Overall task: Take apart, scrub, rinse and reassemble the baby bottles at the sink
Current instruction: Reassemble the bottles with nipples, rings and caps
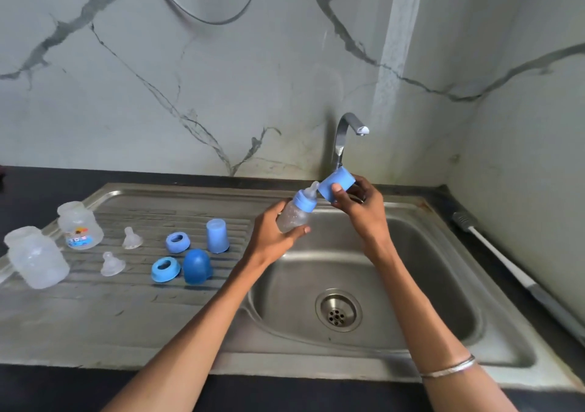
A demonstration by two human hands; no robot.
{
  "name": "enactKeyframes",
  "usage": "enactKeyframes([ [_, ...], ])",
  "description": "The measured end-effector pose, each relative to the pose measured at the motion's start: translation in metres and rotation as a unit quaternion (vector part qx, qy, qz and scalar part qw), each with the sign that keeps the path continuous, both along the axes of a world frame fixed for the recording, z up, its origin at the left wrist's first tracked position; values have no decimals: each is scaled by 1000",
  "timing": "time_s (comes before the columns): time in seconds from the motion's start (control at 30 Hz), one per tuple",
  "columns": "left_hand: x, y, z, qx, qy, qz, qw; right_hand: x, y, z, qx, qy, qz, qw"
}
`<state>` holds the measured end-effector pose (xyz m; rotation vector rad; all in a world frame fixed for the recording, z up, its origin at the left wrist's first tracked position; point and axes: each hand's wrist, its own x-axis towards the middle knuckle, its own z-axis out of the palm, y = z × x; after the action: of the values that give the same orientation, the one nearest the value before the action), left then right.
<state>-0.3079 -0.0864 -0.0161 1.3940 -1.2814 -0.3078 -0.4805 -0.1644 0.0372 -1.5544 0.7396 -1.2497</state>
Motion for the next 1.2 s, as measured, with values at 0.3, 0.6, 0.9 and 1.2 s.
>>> enactKeyframes([
  [0.3, -2, 0, -2, 15, -30, 14, 999, -1, 3, -2, 19, -49, -24, 998],
  [0.6, -10, 3, 1, 1, -59, 23, 998, 5, 7, -8, 10, 84, 13, 996],
  [0.9, -6, 0, -2, -14, -165, 62, 984, 7, 11, -15, 2, 88, -18, 996],
  [1.2, -13, -5, 4, -38, -128, 60, 989, 10, 15, -3, 2, 175, -58, 983],
])
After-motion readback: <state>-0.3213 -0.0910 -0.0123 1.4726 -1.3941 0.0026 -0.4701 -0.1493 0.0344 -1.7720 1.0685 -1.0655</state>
